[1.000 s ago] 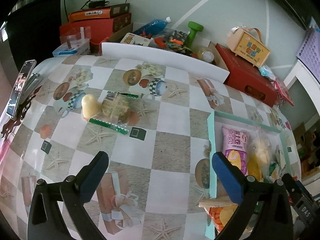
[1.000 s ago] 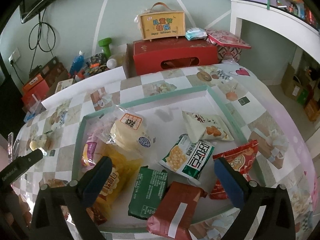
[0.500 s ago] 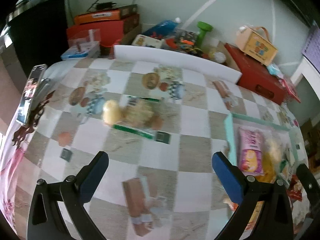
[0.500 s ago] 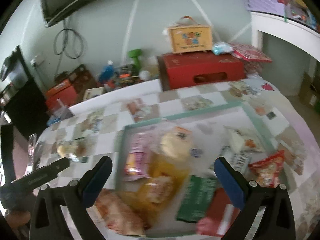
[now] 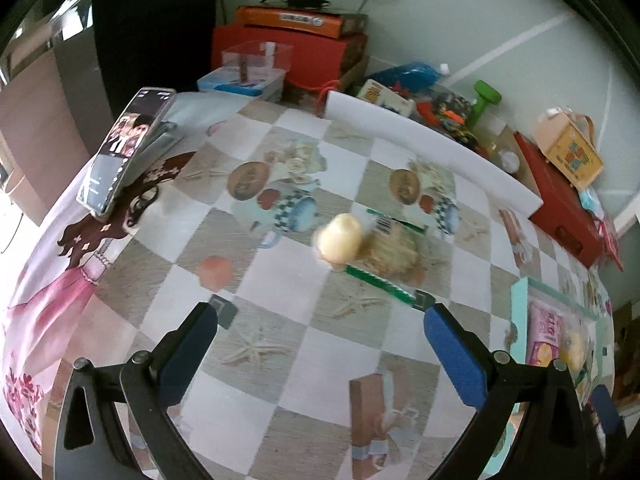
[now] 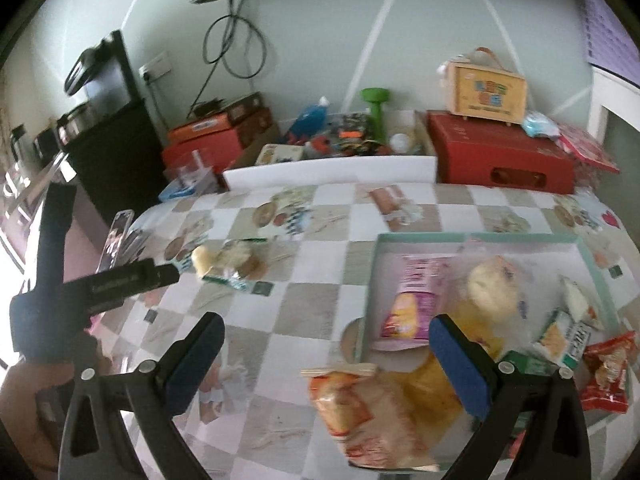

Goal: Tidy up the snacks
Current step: 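Move both open grippers back to the remaining snacks on the table, then grasp the green-edged round cookie packet with the right gripper while the left grasps the cream bun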

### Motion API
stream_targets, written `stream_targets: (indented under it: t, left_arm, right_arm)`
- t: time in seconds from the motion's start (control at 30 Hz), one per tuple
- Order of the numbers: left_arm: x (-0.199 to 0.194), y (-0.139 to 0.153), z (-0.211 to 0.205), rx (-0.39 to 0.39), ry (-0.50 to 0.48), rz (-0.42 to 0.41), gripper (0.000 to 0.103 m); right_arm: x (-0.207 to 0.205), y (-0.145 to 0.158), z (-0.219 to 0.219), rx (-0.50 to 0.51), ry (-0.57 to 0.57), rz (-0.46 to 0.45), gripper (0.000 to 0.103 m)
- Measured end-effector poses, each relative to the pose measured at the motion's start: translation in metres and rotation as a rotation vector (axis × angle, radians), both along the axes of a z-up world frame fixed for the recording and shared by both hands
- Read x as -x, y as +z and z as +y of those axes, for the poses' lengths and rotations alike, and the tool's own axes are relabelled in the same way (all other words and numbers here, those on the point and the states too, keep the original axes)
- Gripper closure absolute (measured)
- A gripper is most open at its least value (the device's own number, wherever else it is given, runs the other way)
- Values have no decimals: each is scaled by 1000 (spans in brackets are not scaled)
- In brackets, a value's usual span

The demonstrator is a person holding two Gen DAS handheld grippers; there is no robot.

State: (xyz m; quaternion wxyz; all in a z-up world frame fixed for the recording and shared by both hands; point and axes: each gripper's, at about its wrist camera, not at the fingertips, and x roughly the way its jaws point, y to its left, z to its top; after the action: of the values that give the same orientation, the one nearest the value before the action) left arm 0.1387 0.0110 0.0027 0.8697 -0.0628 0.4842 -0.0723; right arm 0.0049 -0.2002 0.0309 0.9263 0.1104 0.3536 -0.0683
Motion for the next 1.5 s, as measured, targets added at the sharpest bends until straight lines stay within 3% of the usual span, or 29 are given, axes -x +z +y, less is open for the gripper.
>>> stream_targets:
  t: [0.33,1.03,1.5]
  left_arm:
    - [-13,-7,12,25,10,18,0]
    - [-47,-20,30,53,58,3,0]
    - [-65,-33,36,118,74,14,0]
  right_arm:
    - [-16,-10,30,32,77,16,0]
    - [-86,-25,62,28,101,43,0]
    - [-144,-59,67,36,70,145,0]
